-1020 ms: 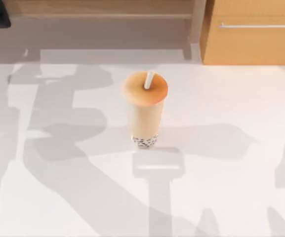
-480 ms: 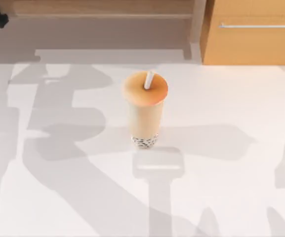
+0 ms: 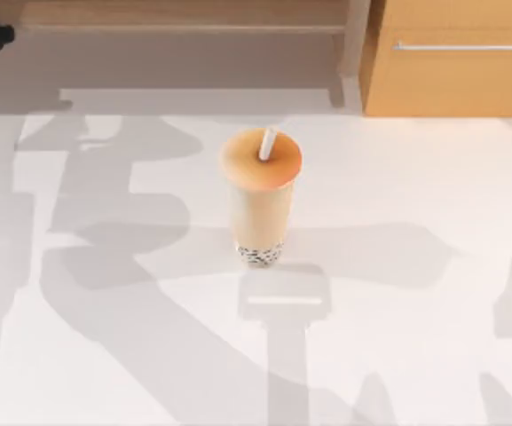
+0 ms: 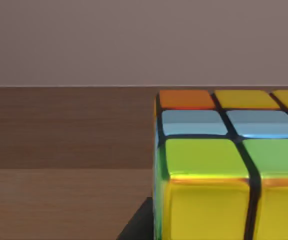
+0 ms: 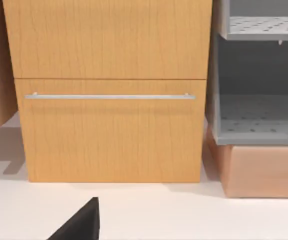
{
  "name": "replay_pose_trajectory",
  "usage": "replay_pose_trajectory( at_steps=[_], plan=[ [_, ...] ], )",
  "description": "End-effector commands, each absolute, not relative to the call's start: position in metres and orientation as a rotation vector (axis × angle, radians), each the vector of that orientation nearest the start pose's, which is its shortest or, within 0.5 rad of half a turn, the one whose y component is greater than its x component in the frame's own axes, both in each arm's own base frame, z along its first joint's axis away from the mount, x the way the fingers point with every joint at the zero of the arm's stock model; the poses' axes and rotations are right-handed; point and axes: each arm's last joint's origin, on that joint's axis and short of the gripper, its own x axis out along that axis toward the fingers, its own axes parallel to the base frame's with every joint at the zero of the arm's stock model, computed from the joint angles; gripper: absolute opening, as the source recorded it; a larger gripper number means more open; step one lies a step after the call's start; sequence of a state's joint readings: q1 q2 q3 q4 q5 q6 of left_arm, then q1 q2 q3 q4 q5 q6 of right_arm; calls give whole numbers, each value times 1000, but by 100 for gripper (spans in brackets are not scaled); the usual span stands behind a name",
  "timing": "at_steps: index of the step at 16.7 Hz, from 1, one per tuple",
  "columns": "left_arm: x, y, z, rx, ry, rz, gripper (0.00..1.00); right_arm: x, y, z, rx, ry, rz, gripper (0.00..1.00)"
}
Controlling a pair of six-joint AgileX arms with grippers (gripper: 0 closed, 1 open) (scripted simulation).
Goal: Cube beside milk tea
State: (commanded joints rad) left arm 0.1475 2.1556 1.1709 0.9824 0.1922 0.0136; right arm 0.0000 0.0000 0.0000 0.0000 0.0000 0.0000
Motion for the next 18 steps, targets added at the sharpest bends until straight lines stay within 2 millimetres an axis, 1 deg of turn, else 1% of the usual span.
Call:
replay_pose_trajectory(
  at_steps=[9,15,18],
  plan=[
    [450,65,149,1,-1,-21,0,106,-1,160,0,0,0,100],
    [445,63,152,-25,0,-40,0,106,-1,160,0,0,0,100],
    [447,61,153,-18,15,-41,0,106,-1,160,0,0,0,100]
  ],
)
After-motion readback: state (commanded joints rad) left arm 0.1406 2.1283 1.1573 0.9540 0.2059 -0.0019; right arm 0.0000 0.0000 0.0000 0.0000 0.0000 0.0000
